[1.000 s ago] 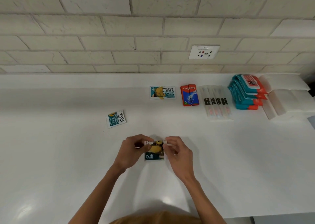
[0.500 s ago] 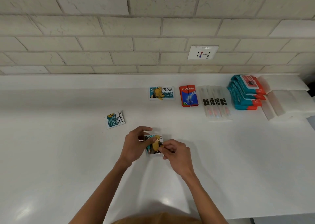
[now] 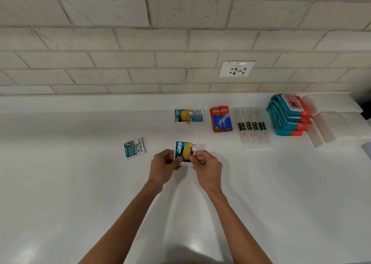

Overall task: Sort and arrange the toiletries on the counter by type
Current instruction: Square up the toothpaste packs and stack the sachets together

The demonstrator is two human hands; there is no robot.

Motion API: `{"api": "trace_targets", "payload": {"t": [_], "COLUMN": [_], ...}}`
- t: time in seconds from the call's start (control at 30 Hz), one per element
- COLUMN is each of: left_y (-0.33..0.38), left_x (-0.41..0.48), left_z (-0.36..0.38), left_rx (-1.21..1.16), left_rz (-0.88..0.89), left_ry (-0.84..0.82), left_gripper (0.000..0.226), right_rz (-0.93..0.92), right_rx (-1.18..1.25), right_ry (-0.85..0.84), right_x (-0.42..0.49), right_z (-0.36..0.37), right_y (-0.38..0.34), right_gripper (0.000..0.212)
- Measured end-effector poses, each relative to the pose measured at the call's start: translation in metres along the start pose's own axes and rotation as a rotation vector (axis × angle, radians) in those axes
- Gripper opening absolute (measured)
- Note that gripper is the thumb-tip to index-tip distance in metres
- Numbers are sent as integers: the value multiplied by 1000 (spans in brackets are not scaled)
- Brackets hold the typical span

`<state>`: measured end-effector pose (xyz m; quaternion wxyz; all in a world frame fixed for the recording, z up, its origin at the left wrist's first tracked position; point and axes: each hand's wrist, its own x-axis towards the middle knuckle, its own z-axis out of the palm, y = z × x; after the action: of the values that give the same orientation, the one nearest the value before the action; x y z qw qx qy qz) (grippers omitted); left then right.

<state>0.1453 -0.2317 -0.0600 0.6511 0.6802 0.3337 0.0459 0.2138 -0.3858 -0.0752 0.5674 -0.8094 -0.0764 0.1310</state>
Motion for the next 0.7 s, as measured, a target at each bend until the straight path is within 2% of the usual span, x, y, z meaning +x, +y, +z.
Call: {"api": "trace_targets", "payload": {"t": [0.1,0.2,0.27,0.37,0.7], "left_y": [8,15,20,30,63], "left_x": [25,52,70,98,166], "left_z": [2,6,9,13,24], "left_rx": [31,67,106,135,207], "left_rz": [13,25,21,-5,-51], "left_ry": [31,70,127,194,272], "left_gripper": [9,10,11,14,17], "right_rz": [-150,-296,-296,-276,-261], "right_rx": [-263,-693,-843,-879,-904], "right_ry": [60,59,26,6,-3], "right_x": [17,24,21,19,22], "right_z": [3,5,6,8,9], "right_y": [12,49,64,65,60], "right_gripper": [15,39,50,55,54]}}
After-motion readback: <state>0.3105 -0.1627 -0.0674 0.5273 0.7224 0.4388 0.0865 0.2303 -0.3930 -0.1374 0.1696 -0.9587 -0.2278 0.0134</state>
